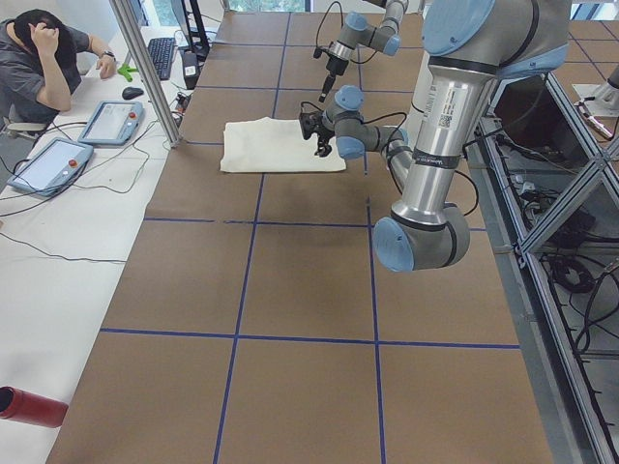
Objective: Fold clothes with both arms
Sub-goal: 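Move both grippers to the shirt's near corners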
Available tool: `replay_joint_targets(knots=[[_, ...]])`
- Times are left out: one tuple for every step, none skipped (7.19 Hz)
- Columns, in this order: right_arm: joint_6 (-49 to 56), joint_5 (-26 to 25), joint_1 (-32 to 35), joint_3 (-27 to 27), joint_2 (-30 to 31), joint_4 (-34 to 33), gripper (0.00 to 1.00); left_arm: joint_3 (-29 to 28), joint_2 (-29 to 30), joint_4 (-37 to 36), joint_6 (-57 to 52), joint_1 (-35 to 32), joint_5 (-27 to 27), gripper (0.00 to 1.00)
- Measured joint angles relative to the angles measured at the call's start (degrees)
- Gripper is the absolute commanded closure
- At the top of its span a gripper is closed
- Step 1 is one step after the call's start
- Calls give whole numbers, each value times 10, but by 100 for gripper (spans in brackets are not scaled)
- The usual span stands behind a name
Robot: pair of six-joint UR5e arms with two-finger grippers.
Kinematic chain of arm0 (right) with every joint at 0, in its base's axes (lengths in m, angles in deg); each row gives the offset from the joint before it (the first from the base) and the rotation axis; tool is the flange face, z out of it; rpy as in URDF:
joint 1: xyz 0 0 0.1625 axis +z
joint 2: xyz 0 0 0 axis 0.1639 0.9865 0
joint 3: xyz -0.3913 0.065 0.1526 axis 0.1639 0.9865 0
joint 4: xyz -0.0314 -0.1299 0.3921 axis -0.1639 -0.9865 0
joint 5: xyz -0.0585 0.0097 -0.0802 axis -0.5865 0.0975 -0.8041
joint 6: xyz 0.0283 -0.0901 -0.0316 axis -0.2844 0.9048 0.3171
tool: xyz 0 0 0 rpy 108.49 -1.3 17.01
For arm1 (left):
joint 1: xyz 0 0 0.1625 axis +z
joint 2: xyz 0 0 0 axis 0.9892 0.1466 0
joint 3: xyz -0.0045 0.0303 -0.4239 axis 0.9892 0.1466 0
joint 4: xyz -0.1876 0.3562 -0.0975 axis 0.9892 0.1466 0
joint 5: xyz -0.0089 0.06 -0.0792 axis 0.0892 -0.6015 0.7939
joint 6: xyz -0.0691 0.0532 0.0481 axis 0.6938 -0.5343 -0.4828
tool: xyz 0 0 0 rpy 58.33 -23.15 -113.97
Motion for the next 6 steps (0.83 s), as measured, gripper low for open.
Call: replay_joint_targets(knots=[[-3, 0, 6, 0, 0, 0, 0, -7, -12, 15, 27, 16, -21, 29], [-5, 0, 9, 0, 0, 0, 0, -21, -23, 36, 37, 25, -29, 29], [-5, -1, 10, 1, 1, 0, 0, -38, -26, 59, 41, 36, -31, 31], [-5, -1, 10, 2, 1, 0, 0, -50, -25, 74, 47, 50, -33, 33], [-5, -1, 10, 2, 1, 0, 0, -58, -25, 80, 60, 62, -34, 33], [-6, -1, 10, 2, 1, 0, 0, -63, -24, 82, 72, 71, -34, 33]])
